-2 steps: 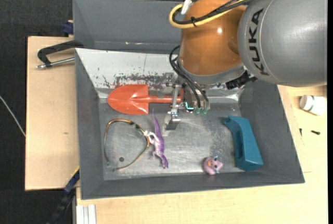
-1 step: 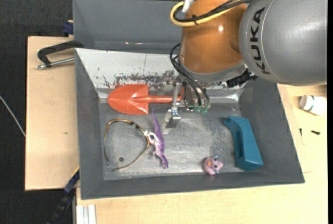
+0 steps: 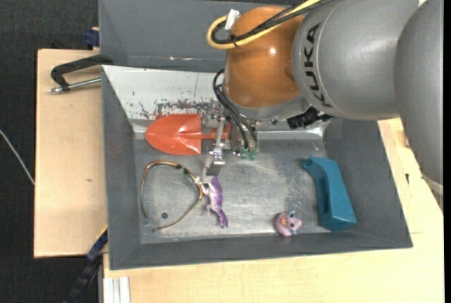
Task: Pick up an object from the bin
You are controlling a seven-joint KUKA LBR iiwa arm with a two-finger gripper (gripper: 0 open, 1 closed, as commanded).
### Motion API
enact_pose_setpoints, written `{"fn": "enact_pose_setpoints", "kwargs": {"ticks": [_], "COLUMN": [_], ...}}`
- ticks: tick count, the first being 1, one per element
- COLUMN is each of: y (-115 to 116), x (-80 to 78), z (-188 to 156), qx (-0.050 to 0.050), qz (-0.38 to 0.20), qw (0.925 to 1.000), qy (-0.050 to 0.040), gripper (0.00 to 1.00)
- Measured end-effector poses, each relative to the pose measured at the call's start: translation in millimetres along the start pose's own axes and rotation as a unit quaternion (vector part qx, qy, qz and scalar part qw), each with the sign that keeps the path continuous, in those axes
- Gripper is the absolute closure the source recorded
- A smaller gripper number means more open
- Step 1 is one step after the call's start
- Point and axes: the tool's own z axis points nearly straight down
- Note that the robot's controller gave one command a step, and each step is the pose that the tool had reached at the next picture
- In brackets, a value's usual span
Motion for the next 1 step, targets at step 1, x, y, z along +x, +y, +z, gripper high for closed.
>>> {"fn": "enact_pose_setpoints", "kwargs": {"ticks": [1], "y": [28.4], "x": [-17.5], "z": [28.8], "qx": [0.0], "qz": [-0.047], "qw": [0.9989], "qy": [0.0006], "gripper": [0.0]}}
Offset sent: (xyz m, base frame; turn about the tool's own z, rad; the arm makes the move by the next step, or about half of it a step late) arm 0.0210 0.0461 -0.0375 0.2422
